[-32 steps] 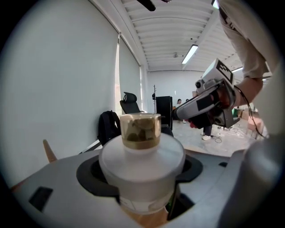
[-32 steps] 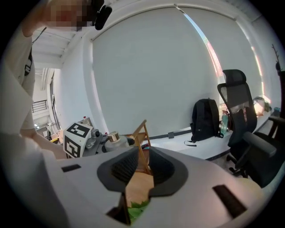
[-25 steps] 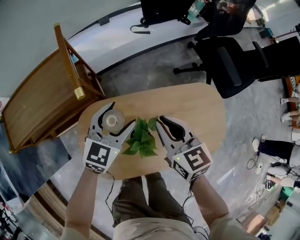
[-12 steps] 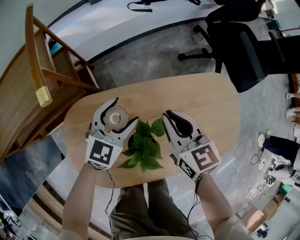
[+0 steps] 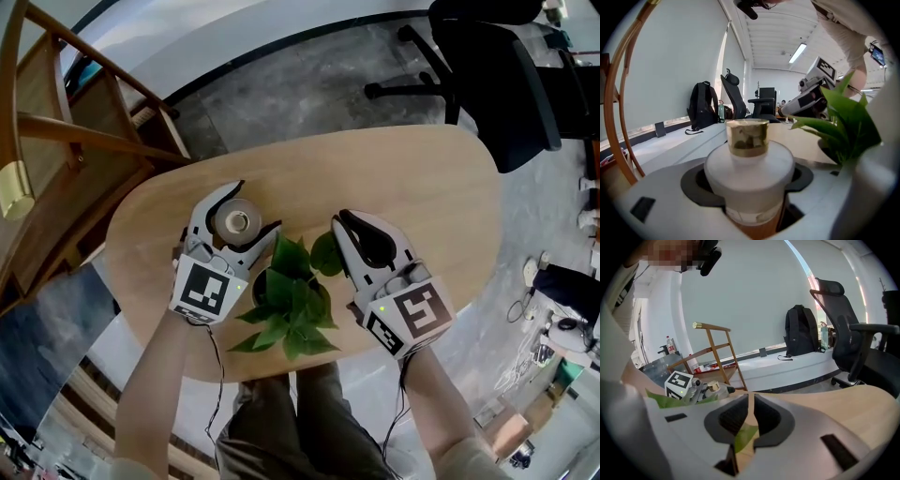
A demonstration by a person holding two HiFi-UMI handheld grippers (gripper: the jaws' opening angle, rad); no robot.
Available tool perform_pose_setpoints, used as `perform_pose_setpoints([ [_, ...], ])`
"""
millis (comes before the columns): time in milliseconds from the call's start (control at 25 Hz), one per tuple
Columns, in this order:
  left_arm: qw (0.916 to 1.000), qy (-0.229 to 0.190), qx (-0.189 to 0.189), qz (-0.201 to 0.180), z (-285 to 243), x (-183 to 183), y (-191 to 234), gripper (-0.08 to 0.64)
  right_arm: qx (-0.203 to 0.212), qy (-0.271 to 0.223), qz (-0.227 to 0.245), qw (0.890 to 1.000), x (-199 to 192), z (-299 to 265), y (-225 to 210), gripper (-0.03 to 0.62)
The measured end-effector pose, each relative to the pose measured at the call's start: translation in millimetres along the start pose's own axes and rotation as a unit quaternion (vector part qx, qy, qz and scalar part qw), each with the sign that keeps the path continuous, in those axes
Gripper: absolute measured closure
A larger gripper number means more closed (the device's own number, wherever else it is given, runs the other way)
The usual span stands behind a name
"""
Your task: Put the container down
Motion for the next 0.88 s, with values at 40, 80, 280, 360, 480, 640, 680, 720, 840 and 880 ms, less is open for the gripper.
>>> perform_pose_setpoints([
  [40, 1.0, -0.001, 0.002, -0.001, -1, -4, 0, 0.222, -0.001, 0.002, -0.002, 1.0, -4, 0, -1, 0.568],
  [80, 1.0, -0.002, 0.004, -0.002, -3, -7, 0, 0.222, -0.003, 0.004, -0.003, 1.0, -7, 0, -2, 0.568],
  [280, 1.0, 0.0, -0.004, -0.001, -12, -19, -5, 0.222, 0.0, 0.012, -0.003, 1.0, -15, 3, -1, 0.568],
  [360, 0.9999, 0.002, -0.011, 0.006, -15, -21, -8, 0.222, -0.001, 0.015, -0.004, 1.0, -17, 4, -2, 0.569],
  [480, 0.9998, 0.005, -0.016, 0.005, -17, -21, -8, 0.225, -0.005, 0.013, -0.01, 1.0, -19, 3, -5, 0.569],
  [640, 0.9994, 0.019, -0.026, -0.009, -21, -23, -12, 0.224, -0.009, 0.012, -0.017, 1.0, -22, 4, -6, 0.571],
  [680, 0.9993, 0.021, -0.029, -0.009, -21, -24, -13, 0.225, -0.008, 0.012, -0.018, 1.0, -23, 5, -5, 0.571],
  [720, 0.9993, 0.022, -0.031, -0.008, -21, -24, -13, 0.224, -0.008, 0.013, -0.017, 1.0, -23, 5, -4, 0.571],
  [840, 0.9992, 0.018, -0.035, -0.003, -21, -23, -13, 0.224, -0.007, 0.016, -0.012, 1.0, -22, 6, -5, 0.571],
  [880, 0.9992, 0.014, -0.037, 0.001, -20, -23, -13, 0.224, -0.007, 0.016, -0.011, 1.0, -21, 6, -5, 0.571],
])
Point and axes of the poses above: the fingertips, and each gripper's own axes: z backward along the fingers, y to its left, x out of its top, the point moved 6 cm from there along z, backward along the fingers, and after that the axes turned 9 degrees about -y, right-handed, at the moved point
